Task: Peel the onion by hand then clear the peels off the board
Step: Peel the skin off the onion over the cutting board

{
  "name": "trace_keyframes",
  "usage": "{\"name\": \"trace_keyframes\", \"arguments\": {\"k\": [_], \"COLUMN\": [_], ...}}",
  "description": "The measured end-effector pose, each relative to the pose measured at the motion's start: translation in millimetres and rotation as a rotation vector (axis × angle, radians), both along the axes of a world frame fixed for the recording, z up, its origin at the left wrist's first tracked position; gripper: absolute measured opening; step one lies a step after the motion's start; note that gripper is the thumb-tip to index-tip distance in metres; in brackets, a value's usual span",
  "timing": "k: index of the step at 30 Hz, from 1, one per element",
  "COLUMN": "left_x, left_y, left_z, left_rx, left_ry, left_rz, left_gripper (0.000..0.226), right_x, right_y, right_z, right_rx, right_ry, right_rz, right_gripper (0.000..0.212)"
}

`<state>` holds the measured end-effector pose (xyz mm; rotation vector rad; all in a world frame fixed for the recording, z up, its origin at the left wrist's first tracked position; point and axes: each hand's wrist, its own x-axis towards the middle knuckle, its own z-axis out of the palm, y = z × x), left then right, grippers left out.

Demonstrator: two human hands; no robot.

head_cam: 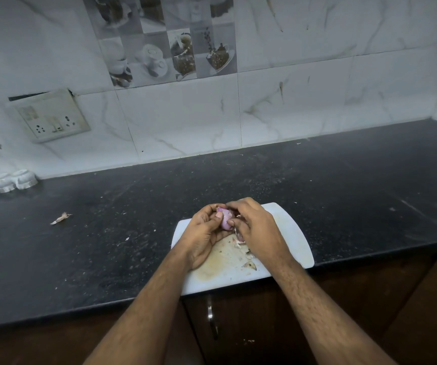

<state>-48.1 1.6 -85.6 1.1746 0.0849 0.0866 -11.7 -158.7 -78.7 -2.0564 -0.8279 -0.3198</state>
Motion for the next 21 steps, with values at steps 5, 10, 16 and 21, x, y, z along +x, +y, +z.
{"name": "trace_keyframes", "arguments": {"k": [5,10,16,21], "left_x": [-0.8,0.3,1.8,0.6], "left_y": [1.4,1.7,1.4,0.5], "left_z": [-0.8,-1.7,-2.6,-2.8], "left_rx": [0.018,0.028,0.018,0.025], "left_ry": [-0.005,-0.011,-0.018,-0.027], "left_rz": [-0.019,-0.037,-0.039,-0.037], "left_gripper": [0.021,0.019,0.021,0.023], "right_x": [-1.3,2.5,2.7,-0.4], "right_y": [-1.1,-1.2,0.1,-0.1], "right_z": [1.7,-2.4,-2.3,-0.9], "right_rx": [0.028,0.131,0.084,0.042], "right_ry": [0.034,0.059,-0.008,-0.044], "right_rz": [0.006,-0.004,-0.016,-0.009], "right_gripper": [0.023,0.011,0.018,0.025]}}
